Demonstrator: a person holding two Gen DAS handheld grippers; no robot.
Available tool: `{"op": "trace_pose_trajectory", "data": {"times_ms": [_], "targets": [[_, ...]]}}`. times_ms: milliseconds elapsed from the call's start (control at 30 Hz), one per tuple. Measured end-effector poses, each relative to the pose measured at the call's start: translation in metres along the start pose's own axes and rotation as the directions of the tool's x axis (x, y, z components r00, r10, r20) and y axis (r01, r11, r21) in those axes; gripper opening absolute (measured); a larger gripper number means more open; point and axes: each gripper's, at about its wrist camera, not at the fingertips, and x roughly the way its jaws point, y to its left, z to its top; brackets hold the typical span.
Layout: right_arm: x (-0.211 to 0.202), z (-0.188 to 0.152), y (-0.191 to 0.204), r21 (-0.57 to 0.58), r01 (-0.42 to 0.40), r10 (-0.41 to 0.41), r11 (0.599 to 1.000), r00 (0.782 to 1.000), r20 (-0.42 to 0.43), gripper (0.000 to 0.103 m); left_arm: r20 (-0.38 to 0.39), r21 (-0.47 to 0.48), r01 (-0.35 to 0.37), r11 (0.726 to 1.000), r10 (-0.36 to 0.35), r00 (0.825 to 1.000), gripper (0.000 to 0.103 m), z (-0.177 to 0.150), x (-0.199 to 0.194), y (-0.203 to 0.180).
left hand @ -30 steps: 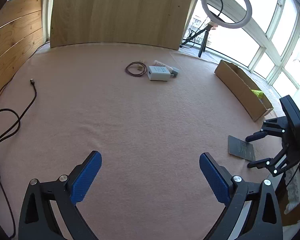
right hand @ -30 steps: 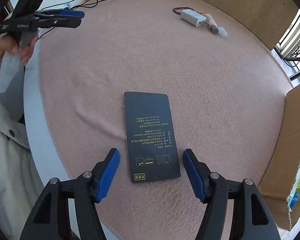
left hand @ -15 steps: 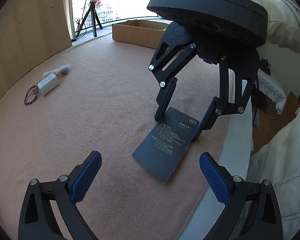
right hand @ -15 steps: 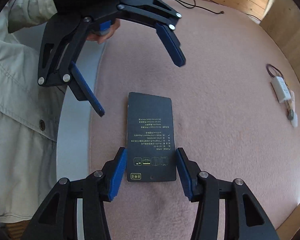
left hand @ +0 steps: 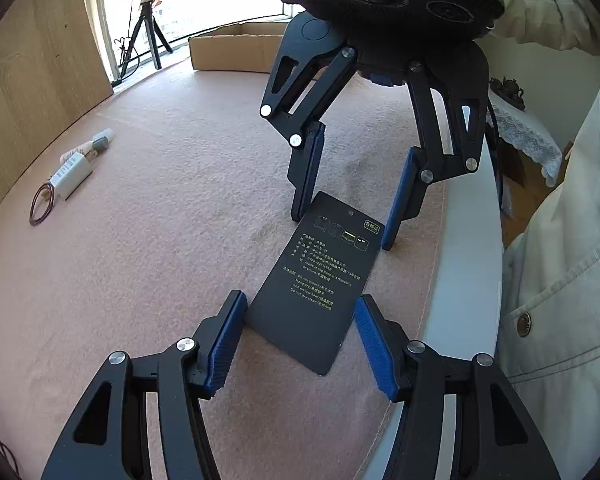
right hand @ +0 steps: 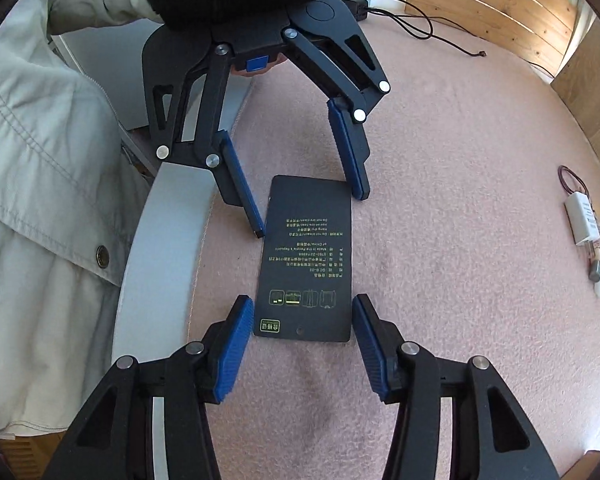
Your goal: Organize objects
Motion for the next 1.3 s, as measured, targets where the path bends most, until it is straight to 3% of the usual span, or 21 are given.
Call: {"op": "trace_pose_trajectory", "data": {"times_ms": [100, 133, 200, 233, 300, 333, 367, 400, 433, 467, 567, 667, 733, 867, 1300], "targets": [[-0.002, -0.002, -0.002, 0.013, 0.007, -0.007, 1.0, 1.0, -0.002, 0.036, 0.009, -0.007, 0.014, 1.0, -0.014, 1.0, 0.057, -0.001, -0.002, 0.001], [-0.003, -0.003, -0.003, 0.019, 0.005, -0.005, 1.0, 1.0, 0.0, 0.031, 0.015, -0.013, 0.006, 1.0, -0.005, 1.0, 0.041, -0.001, -0.003, 0.003], [-0.005, -0.004, -0.002, 0.019, 0.014, -0.014, 1.0, 1.0, 0.003, 0.026, 0.036, -0.069, -0.003, 0.998, 0.006, 0.999, 0.019, 0.0, -0.01, 0.015], [-0.007, -0.005, -0.002, 0.021, 0.016, -0.016, 1.0, 1.0, 0.007, 0.024, 0.043, -0.082, -0.002, 0.997, 0.006, 0.999, 0.016, 0.0, -0.013, 0.019], [-0.006, -0.007, -0.001, 0.014, 0.034, -0.034, 0.999, 0.999, -0.008, 0.024, -0.005, -0.06, -0.033, 0.998, 0.032, 0.999, 0.018, -0.002, -0.008, 0.02], [-0.008, -0.007, -0.006, 0.003, 0.037, -0.037, 0.999, 0.999, -0.009, 0.024, 0.001, -0.05, -0.036, 0.998, 0.036, 0.999, 0.026, -0.002, -0.009, 0.018], [-0.01, -0.009, -0.005, -0.002, 0.039, -0.039, 0.999, 0.999, -0.009, 0.024, -0.01, -0.05, -0.016, 0.999, 0.015, 1.0, 0.04, -0.001, -0.011, 0.017], [-0.011, -0.005, -0.005, -0.001, 0.033, -0.033, 0.999, 0.999, -0.018, 0.028, -0.026, -0.043, -0.004, 0.999, 0.003, 1.0, 0.068, 0.001, -0.009, 0.015], [-0.011, -0.004, -0.003, 0.0, 0.014, -0.014, 1.0, 0.999, -0.031, 0.038, -0.028, -0.022, 0.003, 1.0, -0.003, 1.0, 0.079, 0.001, -0.009, 0.011], [-0.011, -0.006, 0.001, -0.012, -0.001, 0.0, 1.0, 0.999, -0.039, 0.048, -0.031, -0.001, 0.019, 1.0, -0.019, 0.999, 0.079, 0.001, -0.009, 0.007], [-0.008, -0.009, 0.013, -0.058, 0.025, -0.027, 0.998, 0.999, -0.042, 0.053, -0.05, 0.059, 0.023, 0.998, -0.02, 0.999, 0.08, -0.001, 0.001, -0.006], [-0.008, -0.007, 0.01, -0.017, 0.029, -0.03, 0.999, 0.998, -0.054, 0.053, -0.025, 0.048, 0.033, 0.998, -0.032, 0.999, 0.078, -0.001, 0.0, -0.003], [-0.009, -0.005, 0.007, 0.01, 0.039, -0.038, 0.999, 0.997, -0.063, 0.047, -0.011, 0.038, 0.033, 0.999, -0.032, 0.999, 0.07, 0.0, -0.001, 0.0], [-0.01, -0.007, 0.009, 0.009, 0.057, -0.057, 0.998, 0.996, -0.064, 0.046, 0.0, 0.052, 0.048, 0.997, -0.048, 0.999, 0.061, 0.002, 0.001, -0.002], [-0.025, -0.017, 0.009, 0.015, 0.053, -0.052, 0.998, 0.998, -0.043, 0.045, -0.004, 0.043, 0.08, 0.996, -0.08, 0.997, 0.059, 0.008, -0.002, 0.001]]}}
